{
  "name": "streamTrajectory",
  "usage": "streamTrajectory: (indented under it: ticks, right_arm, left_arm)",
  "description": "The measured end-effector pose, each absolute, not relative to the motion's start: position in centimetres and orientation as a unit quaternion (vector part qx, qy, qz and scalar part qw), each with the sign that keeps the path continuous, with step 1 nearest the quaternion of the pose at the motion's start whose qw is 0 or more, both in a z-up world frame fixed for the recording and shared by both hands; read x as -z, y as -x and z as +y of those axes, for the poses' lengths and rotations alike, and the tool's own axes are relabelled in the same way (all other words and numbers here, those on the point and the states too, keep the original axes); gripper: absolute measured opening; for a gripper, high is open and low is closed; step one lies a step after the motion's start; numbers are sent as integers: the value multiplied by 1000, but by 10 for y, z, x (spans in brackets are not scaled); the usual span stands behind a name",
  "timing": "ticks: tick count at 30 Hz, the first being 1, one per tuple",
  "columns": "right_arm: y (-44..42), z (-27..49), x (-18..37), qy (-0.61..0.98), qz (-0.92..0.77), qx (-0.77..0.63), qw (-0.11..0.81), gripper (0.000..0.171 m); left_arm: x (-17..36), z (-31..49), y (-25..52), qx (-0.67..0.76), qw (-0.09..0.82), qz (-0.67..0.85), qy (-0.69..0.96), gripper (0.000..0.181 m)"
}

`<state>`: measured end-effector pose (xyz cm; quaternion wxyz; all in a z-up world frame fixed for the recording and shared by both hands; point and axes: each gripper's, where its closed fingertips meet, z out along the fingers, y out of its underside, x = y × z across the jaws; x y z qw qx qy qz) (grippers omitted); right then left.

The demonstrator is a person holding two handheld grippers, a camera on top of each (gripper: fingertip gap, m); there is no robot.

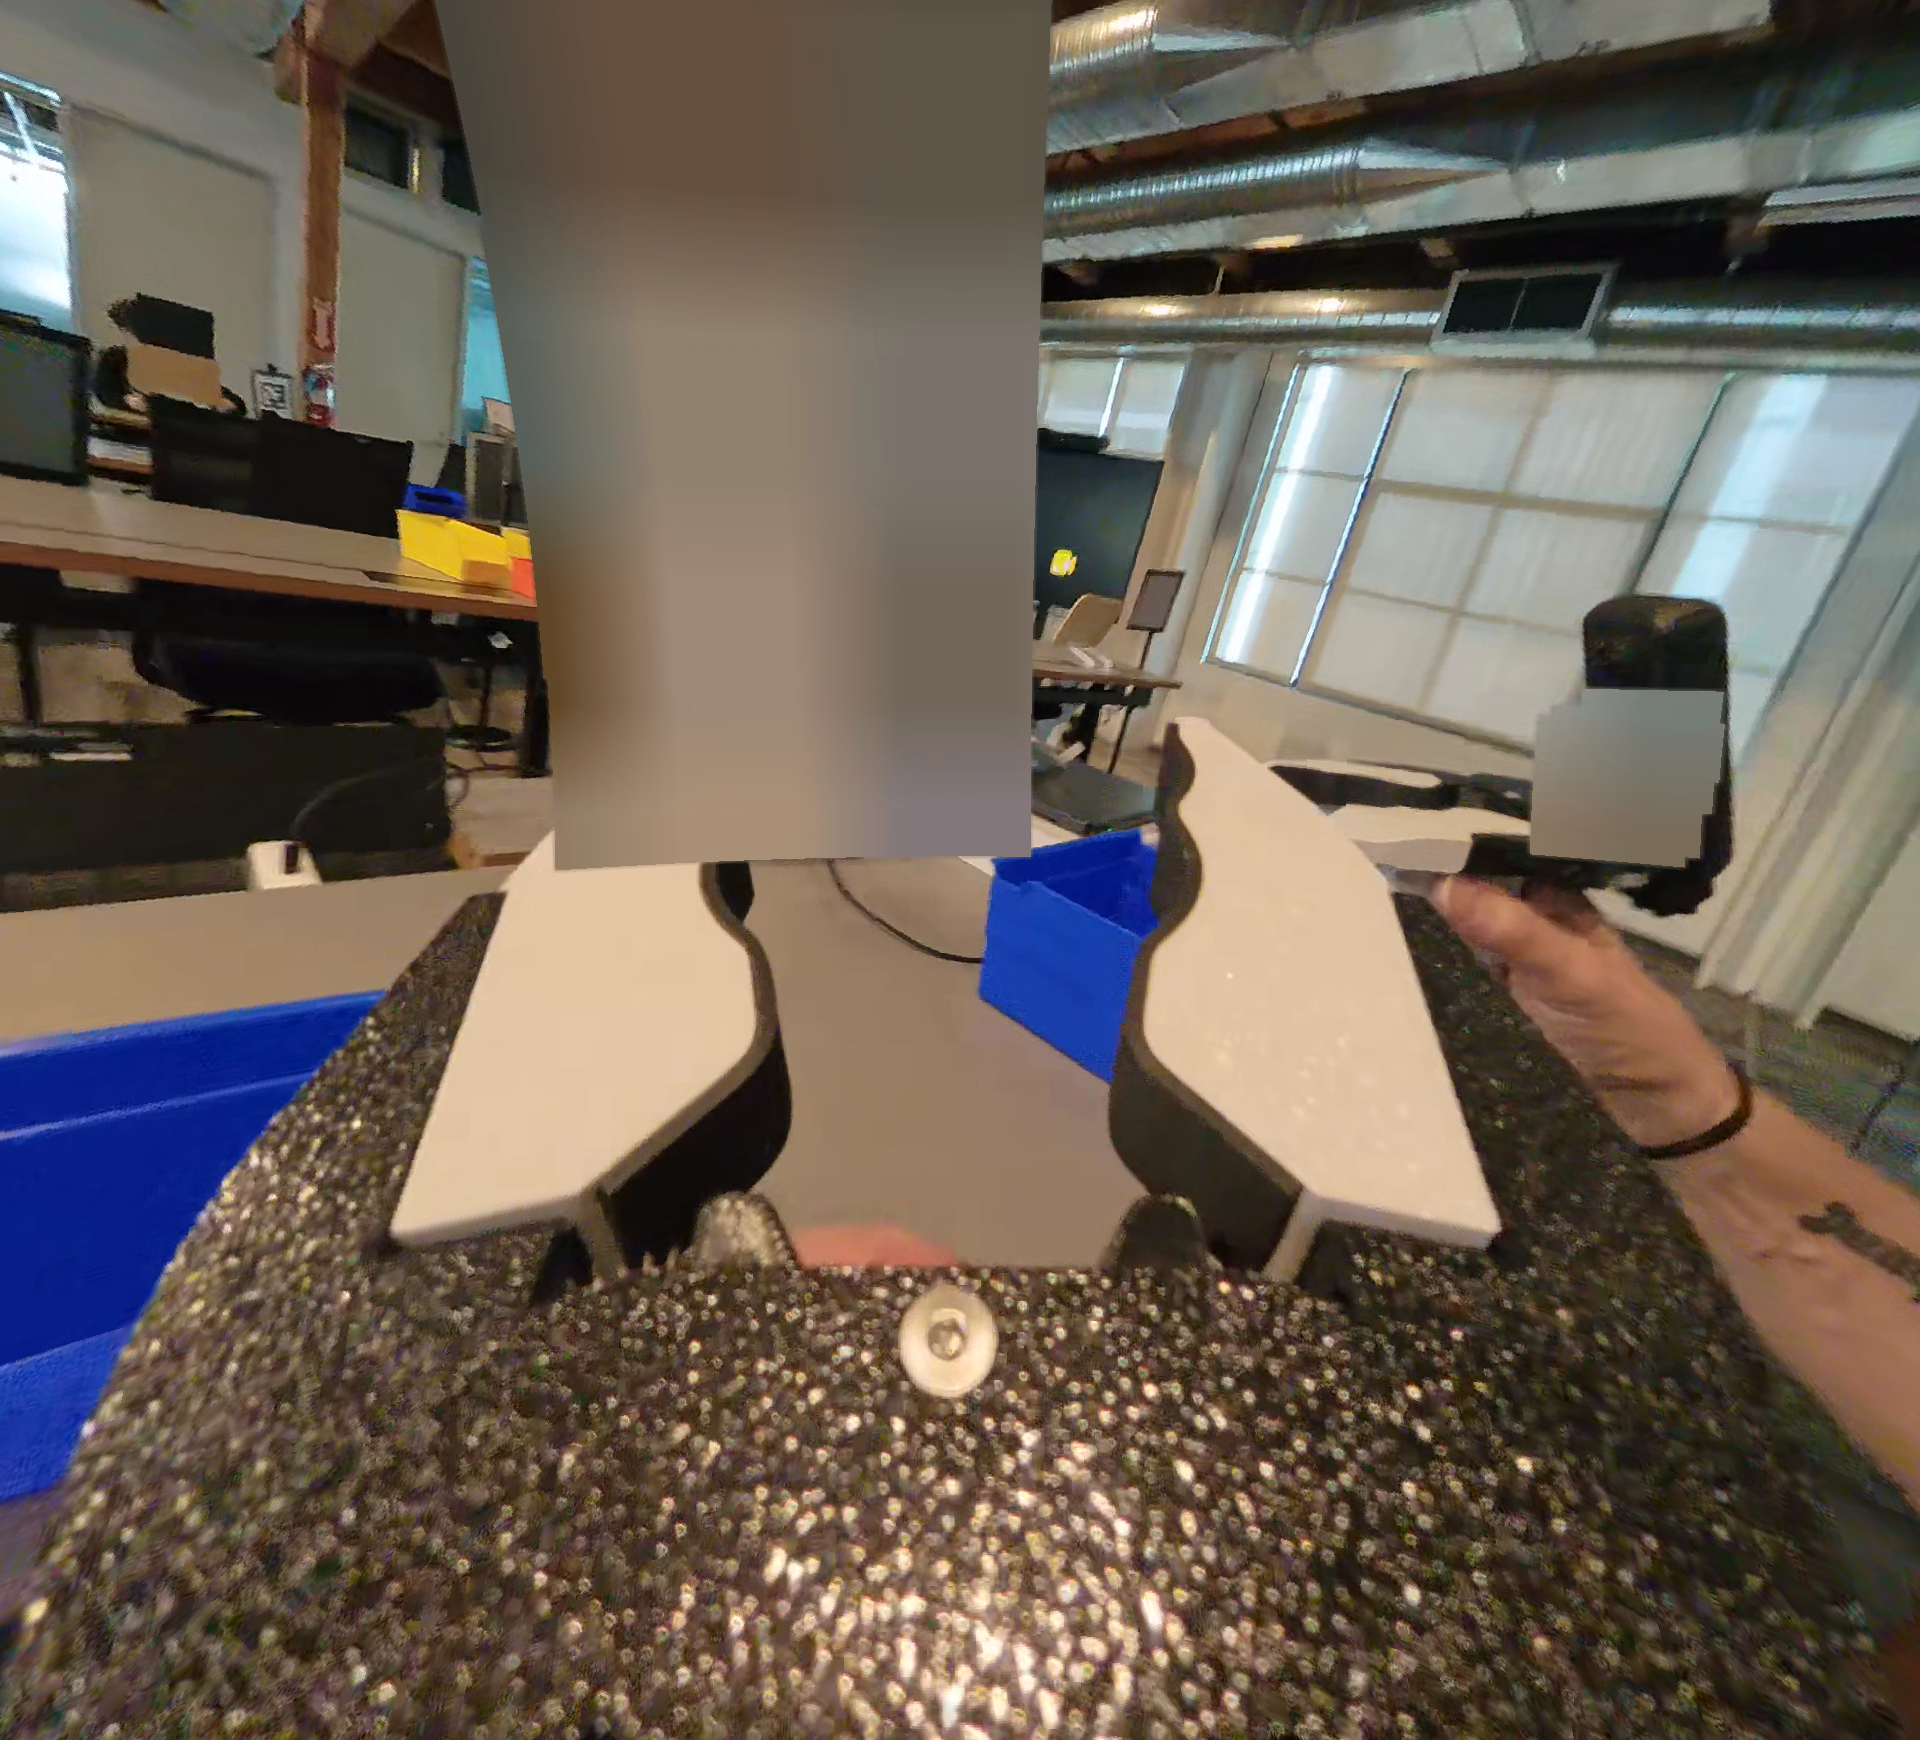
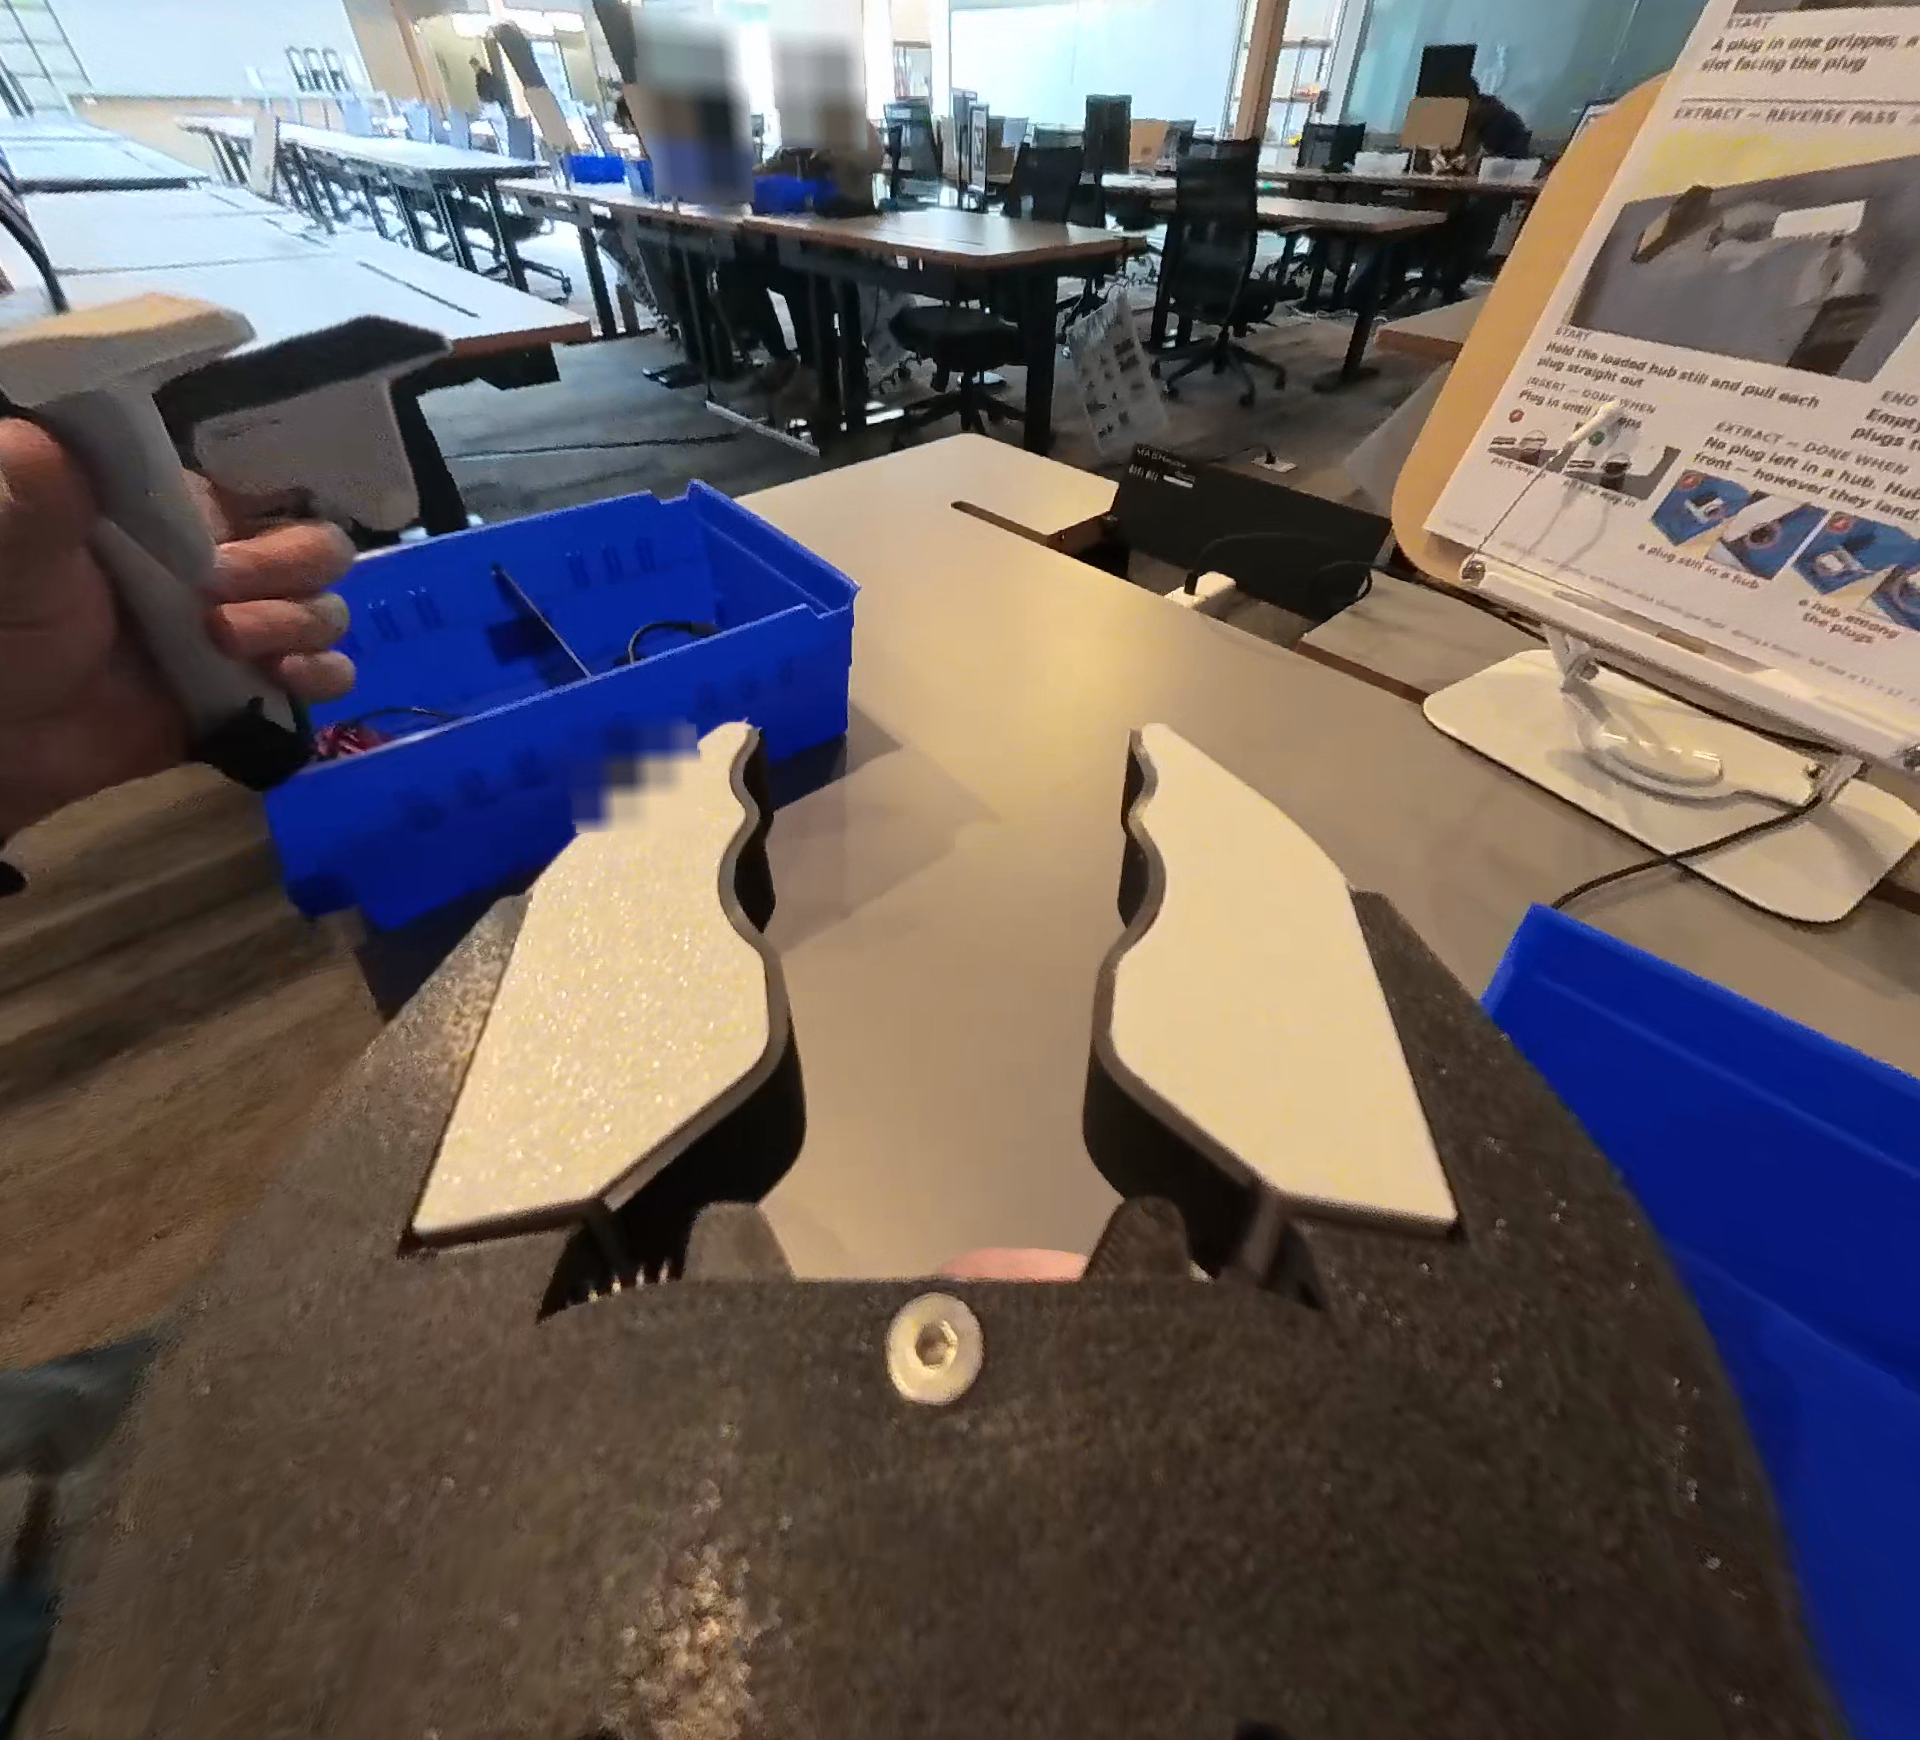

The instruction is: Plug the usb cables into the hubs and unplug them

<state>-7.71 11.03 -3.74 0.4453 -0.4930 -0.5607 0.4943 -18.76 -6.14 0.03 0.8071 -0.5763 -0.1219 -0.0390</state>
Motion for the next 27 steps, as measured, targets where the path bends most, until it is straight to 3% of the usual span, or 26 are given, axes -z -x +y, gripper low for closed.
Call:
streamTrajectory:
  ticks: [27]
  right_arm:
    - [86,109,48,514,-526,-558,384,58]
  left_arm:
    - [24,-38,173,63,809,-83,579,69]
